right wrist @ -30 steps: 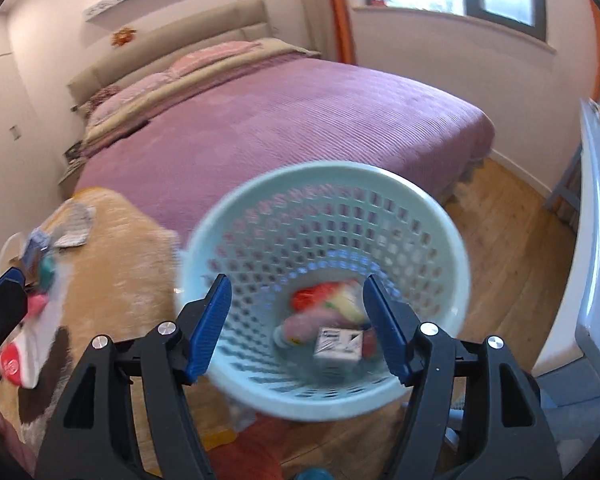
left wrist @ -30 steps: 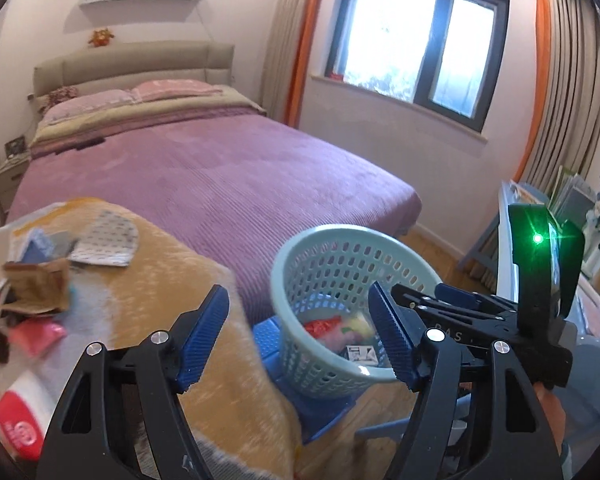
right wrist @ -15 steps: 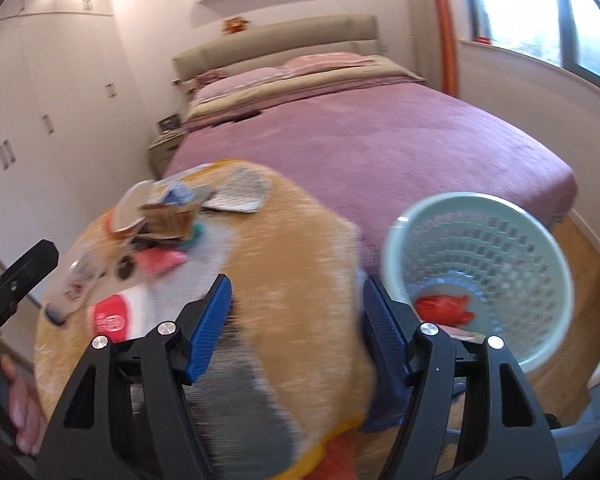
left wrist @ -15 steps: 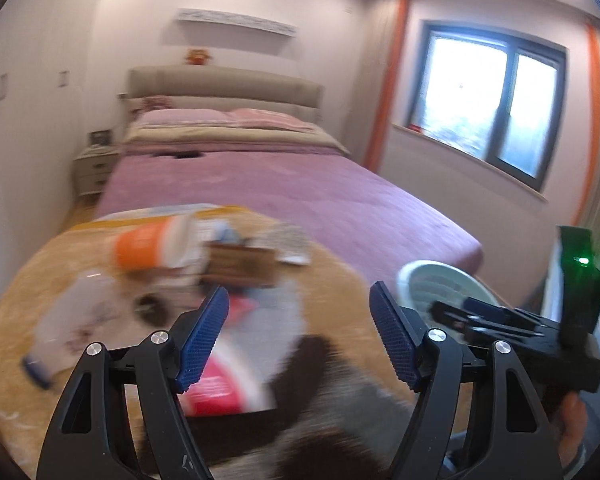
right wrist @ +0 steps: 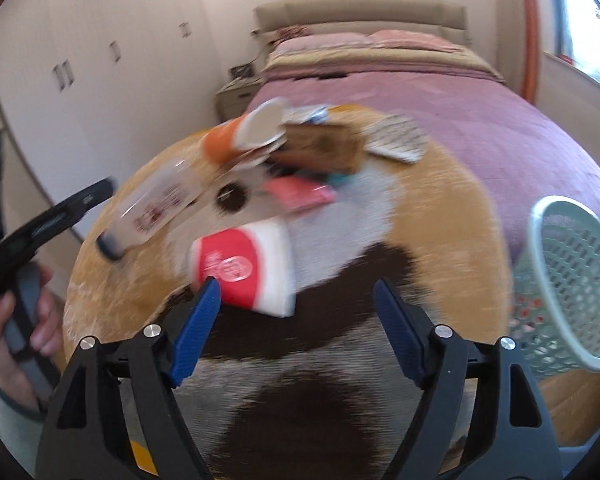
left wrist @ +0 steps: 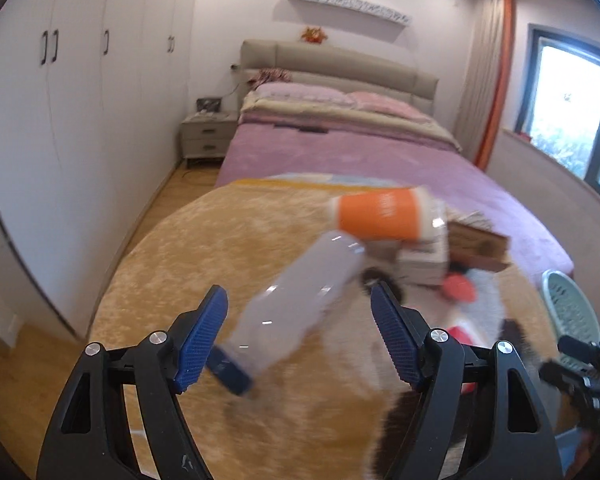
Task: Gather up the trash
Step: 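Grasp the clear plastic bottle with the left tool while the right tool grasps the red-white cup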
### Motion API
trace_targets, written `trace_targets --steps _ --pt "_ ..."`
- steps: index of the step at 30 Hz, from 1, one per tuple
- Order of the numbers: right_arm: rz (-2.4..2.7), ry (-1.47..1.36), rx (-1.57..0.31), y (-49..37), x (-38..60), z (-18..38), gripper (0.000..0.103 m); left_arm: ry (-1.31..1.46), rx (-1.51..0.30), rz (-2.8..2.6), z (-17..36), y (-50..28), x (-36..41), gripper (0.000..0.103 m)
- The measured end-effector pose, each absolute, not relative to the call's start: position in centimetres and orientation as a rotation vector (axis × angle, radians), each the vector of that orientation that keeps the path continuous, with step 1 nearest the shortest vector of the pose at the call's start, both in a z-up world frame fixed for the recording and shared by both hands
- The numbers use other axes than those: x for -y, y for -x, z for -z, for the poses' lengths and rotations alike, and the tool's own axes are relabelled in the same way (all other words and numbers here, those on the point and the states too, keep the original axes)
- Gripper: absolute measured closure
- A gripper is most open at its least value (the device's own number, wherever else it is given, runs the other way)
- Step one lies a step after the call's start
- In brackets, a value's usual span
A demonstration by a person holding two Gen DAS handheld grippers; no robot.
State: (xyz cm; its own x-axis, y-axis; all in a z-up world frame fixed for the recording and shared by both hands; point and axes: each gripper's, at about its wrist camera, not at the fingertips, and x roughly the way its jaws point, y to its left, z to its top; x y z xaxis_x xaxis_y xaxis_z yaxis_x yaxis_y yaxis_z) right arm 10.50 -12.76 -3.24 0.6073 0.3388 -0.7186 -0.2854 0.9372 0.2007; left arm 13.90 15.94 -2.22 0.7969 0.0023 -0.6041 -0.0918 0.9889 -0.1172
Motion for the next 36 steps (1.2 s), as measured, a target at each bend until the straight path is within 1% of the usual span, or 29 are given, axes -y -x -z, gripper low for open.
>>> trace_targets --steps 4,10,16,17,20,21,25,29,31,32,33,36 --pt "-0.403 -0.028 -0.868 -10.4 9.6 4.1 0.028 0.179 -0.707 -0.029 4.1 -14.9 -18.2 0.025" --pt "-0.388 0.018 -0.904 -11.8 7.4 6.0 0.028 0.204 -0.782 0.015 6.3 -17.4 -19.5 0.025" --pt "-0.352 0.040 -0.915 -11.9 9.1 6.5 0.029 0.192 -0.817 0.105 7.3 -17.3 -17.7 0.026" --pt "-0.346 0.040 -0.914 -11.9 9.7 6.4 0.029 0.186 -0.820 0.114 7.3 -17.3 -17.3 0.027" --pt "-0.278 0.038 -0.904 -12.2 12.0 6.3 0.029 0.184 -0.833 0.186 7.2 -16.8 -16.1 0.036" --pt "-0.252 0.029 -0.908 -12.5 12.8 6.3 0.029 0.188 -0.837 0.213 7.2 -16.7 -15.6 0.036" --pt "-0.280 -0.075 -0.905 -12.7 14.6 5.9 0.029 0.135 -0.845 0.159 7.3 -17.2 -14.1 0.036" --pt "-0.394 -0.131 -0.904 -12.5 12.5 5.6 0.028 0.133 -0.874 0.104 8.2 -18.4 -13.8 0.036" --pt "-0.418 -0.121 -0.918 -12.6 10.8 6.0 0.024 0.135 -0.887 0.086 8.6 -18.7 -13.9 0.040" --pt "-0.416 -0.107 -0.920 -12.7 10.0 6.3 0.022 0.135 -0.890 0.077 8.6 -18.8 -14.0 0.050" --pt "-0.416 -0.100 -0.922 -12.9 9.2 6.6 0.021 0.140 -0.894 0.074 8.7 -18.8 -14.1 0.051" --pt "-0.436 -0.119 -0.944 -13.7 8.3 7.1 0.019 0.178 -0.881 0.075 8.7 -18.4 -14.7 0.052"
